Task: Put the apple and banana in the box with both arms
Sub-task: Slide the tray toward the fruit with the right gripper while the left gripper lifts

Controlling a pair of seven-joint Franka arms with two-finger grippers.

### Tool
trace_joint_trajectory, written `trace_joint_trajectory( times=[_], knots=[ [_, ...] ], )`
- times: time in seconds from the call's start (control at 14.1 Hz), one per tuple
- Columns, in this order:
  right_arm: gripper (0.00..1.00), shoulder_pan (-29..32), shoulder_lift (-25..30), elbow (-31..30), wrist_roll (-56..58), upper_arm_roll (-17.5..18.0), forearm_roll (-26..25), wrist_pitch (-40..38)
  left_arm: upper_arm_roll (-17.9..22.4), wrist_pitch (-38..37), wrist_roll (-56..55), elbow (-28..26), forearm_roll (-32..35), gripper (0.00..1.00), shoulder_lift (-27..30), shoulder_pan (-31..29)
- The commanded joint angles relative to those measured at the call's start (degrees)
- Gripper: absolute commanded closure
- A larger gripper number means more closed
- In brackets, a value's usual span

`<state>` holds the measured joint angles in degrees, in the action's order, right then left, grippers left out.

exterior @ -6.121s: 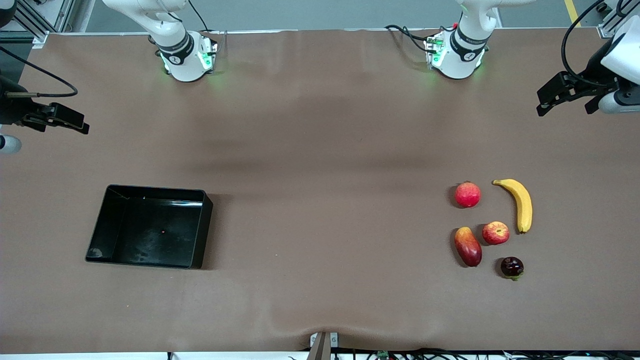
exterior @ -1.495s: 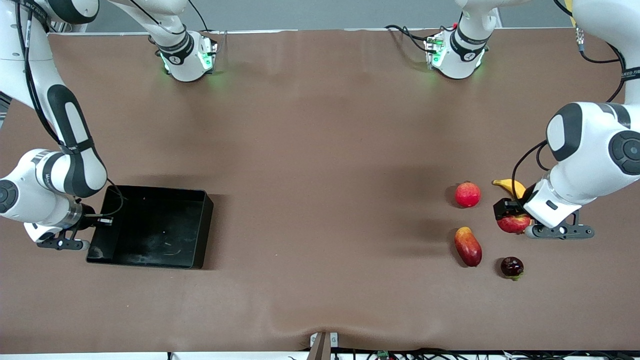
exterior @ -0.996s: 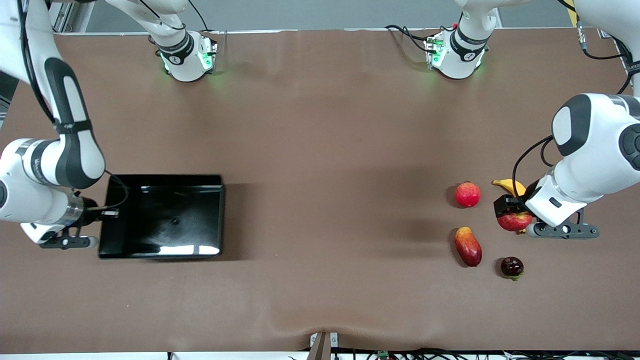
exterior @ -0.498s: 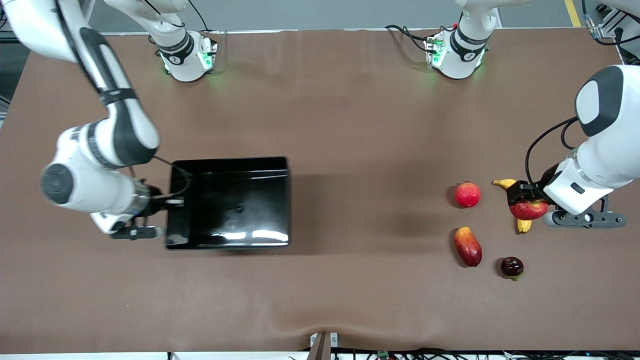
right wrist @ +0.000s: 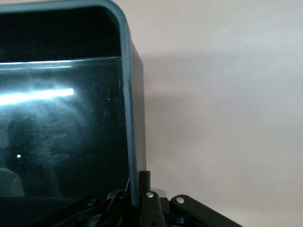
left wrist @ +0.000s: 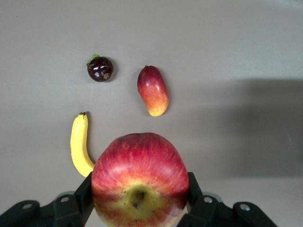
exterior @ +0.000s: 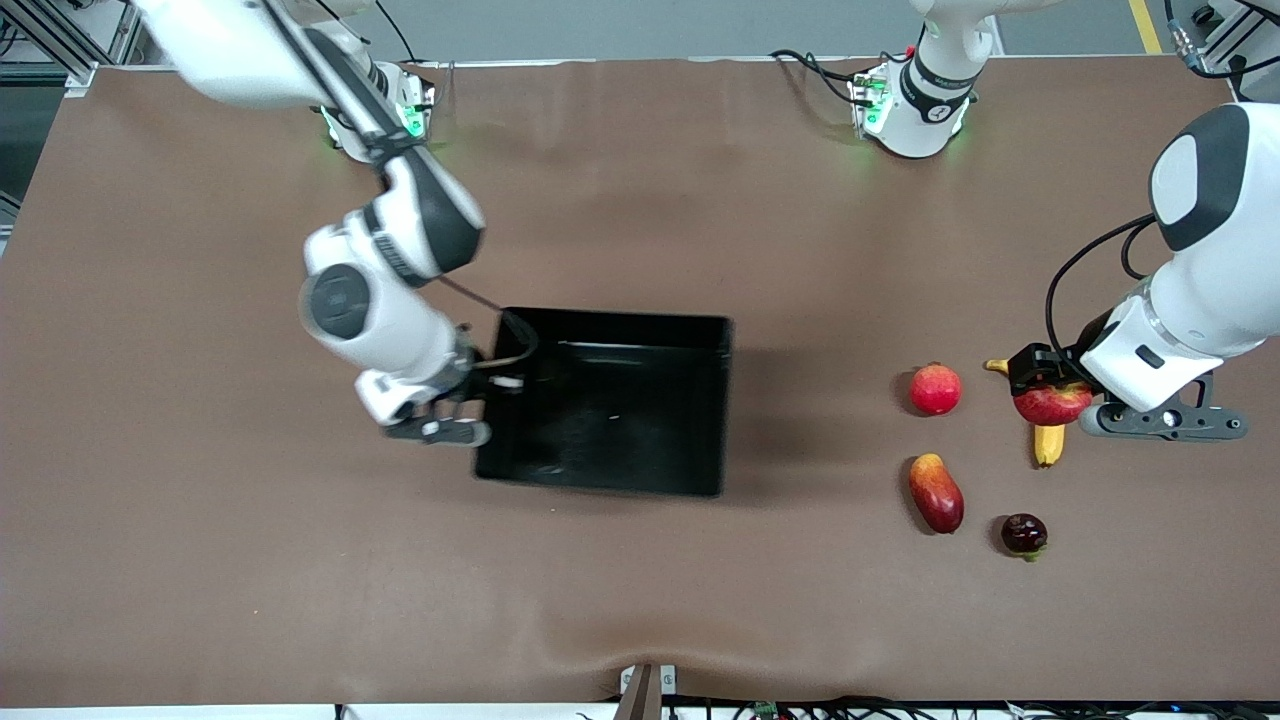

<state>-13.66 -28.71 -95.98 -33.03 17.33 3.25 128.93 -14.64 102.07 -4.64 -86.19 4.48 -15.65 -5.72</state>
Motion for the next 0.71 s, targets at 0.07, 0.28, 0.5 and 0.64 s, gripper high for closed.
trace_joint_trajectory(
  times=[0.07, 0.28, 0.5, 0.64],
  knots=[
    [1.0, -5.84, -4.5, 0.88, -5.72, -0.54, -1.49, 3.78, -0.3, -1.52, -0.54, -0.3, 0.01, 1.0, 0.79, 0.27],
    [1.0, -10.14, -8.28, 2.72, -12.83, -1.5, -4.29, 5.71, -1.26, -2.05, -4.48, -0.3, -1.74, 1.0, 0.18, 0.44],
    [1.0, -14.36, -11.7, 5.45, -18.99, -3.26, -7.12, 5.8, -1.44, -3.01, -7.83, -0.56, -5.44, 1.0, 0.0, 0.7],
    [1.0, -17.0, -13.2, 7.3, -21.02, -5.01, -7.12, 5.98, -1.44, -3.89, -11.42, -0.65, -5.53, 1.0, 0.0, 2.45]
  ],
)
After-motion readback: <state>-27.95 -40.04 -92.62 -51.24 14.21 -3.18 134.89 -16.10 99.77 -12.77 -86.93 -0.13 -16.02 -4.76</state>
